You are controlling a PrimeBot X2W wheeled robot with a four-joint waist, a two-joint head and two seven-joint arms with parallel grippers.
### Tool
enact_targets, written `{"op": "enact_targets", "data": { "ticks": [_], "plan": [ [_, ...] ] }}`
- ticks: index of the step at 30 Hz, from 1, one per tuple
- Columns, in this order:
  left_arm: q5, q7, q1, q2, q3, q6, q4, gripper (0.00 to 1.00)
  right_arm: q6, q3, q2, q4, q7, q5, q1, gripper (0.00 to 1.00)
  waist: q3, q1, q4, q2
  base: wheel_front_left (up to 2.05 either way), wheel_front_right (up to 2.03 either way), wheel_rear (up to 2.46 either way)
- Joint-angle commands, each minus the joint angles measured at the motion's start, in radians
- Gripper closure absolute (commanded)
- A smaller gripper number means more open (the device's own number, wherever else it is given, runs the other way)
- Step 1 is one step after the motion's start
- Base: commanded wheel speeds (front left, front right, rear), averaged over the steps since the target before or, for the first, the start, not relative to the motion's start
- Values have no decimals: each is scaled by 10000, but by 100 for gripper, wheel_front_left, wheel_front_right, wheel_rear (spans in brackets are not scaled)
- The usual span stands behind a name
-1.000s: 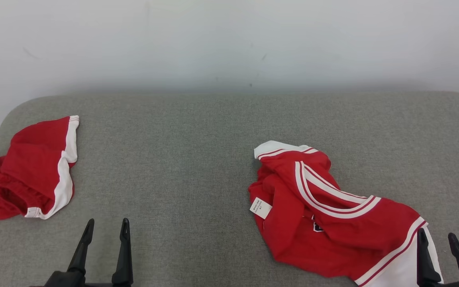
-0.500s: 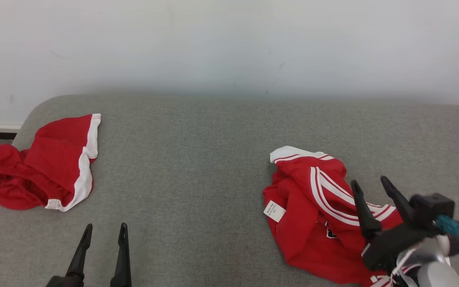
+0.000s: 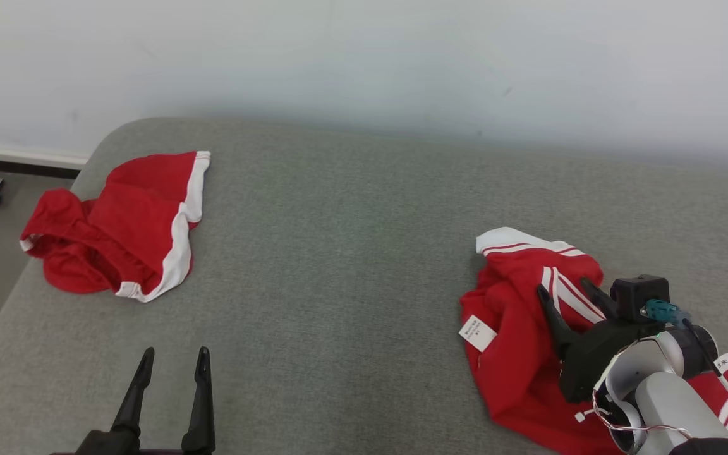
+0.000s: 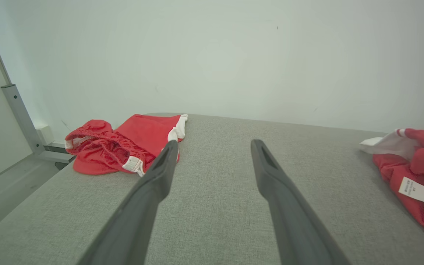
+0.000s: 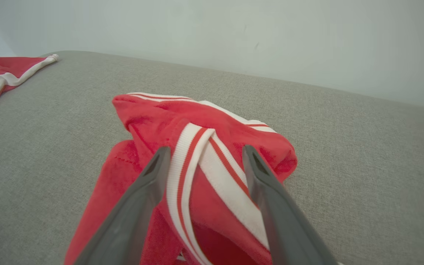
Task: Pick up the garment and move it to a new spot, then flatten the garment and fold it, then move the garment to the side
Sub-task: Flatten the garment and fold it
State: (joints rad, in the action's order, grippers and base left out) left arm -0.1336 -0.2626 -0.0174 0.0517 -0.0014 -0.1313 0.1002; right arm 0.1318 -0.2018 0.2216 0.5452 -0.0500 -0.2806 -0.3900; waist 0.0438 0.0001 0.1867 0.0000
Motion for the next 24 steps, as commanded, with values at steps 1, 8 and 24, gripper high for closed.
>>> {"op": "enact_targets", "data": {
  "ticks": [1, 8, 24],
  "plan": [
    [-129, -34, 104, -16, -16, 32, -12, 0, -22, -74, 39, 233, 97, -83, -167, 0, 199, -1, 329, 0, 0, 0, 0],
    [-181, -34, 120, -17, 50, 32, 93, 0, -22, -469, 47, 1478, 646, -503, -809, 100, 285, -1, 559, 0, 0, 0, 0],
    [-266, -32, 345, -14, -344, 63, 114, 0, -22, 1147, 2198, 3202, 1467, -503, -2994, 100, 463, -1, 389, 0, 0, 0, 0]
  ]
}}
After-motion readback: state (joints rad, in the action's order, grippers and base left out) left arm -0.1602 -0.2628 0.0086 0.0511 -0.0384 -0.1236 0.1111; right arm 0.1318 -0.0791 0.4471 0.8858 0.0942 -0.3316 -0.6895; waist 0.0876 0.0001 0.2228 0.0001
